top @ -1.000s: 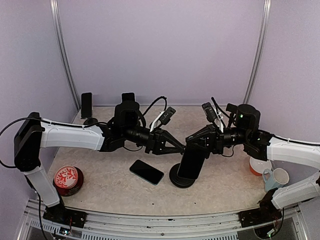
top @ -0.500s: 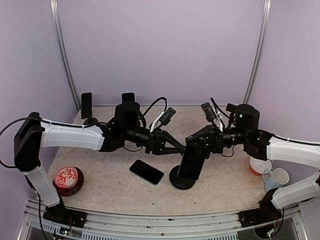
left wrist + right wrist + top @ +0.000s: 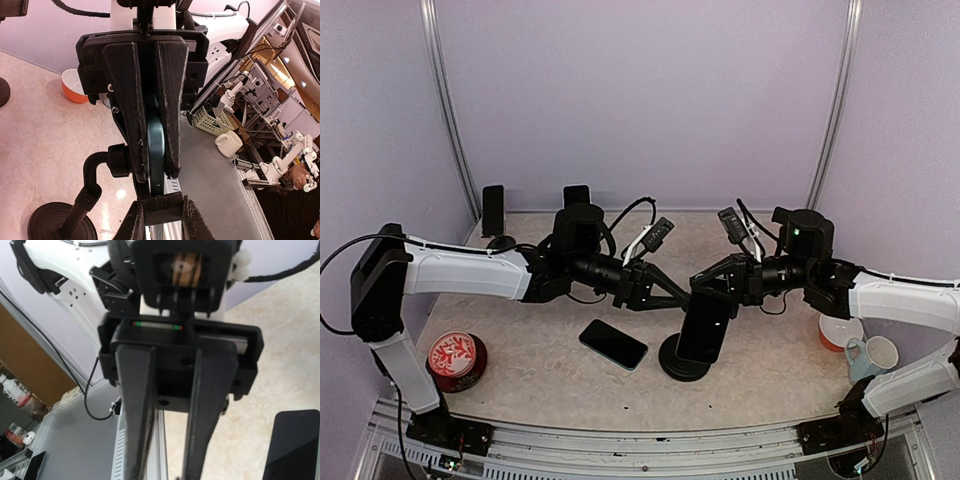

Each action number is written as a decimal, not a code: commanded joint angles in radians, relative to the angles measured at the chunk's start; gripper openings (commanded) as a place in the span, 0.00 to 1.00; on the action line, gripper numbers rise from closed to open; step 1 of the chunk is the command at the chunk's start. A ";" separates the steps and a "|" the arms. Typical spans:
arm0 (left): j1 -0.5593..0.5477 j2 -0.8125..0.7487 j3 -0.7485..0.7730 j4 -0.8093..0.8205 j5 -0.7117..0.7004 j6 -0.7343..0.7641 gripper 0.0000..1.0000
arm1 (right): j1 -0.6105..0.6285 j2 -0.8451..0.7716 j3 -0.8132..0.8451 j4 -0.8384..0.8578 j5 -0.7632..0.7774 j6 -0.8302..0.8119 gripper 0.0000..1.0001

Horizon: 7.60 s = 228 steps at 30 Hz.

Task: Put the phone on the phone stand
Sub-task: Install the phone onto the phone stand, then move the phone stand with the phone to the center of the board.

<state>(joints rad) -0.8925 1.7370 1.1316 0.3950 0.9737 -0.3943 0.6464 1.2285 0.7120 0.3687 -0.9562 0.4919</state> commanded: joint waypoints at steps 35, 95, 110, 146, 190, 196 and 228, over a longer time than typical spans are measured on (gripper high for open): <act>0.010 -0.028 0.014 0.007 0.003 0.071 0.72 | 0.013 0.054 0.055 0.008 -0.003 0.026 0.00; 0.006 -0.132 -0.162 0.026 -0.185 0.071 0.81 | 0.247 -0.034 0.401 -0.731 0.848 0.010 1.00; -0.003 -0.065 -0.110 0.043 -0.129 0.055 0.49 | 0.247 -0.075 0.378 -0.726 0.899 -0.011 1.00; 0.081 0.044 0.049 0.248 -0.284 0.006 0.06 | 0.248 -0.033 0.435 -0.780 1.108 -0.004 1.00; 0.144 -0.042 -0.169 0.367 -0.331 -0.059 0.80 | 0.301 0.317 0.724 -0.868 1.309 0.012 1.00; 0.153 -0.128 -0.255 0.338 -0.385 -0.051 0.93 | 0.315 0.338 0.734 -0.880 1.338 0.002 1.00; 0.169 -0.517 -0.510 0.110 -0.673 -0.012 0.97 | 0.326 0.385 0.822 -0.860 1.472 -0.100 0.58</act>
<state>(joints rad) -0.7376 1.2892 0.6495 0.5732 0.3843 -0.4370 0.9649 1.6169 1.4681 -0.5323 0.4328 0.4305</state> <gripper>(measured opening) 0.966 0.726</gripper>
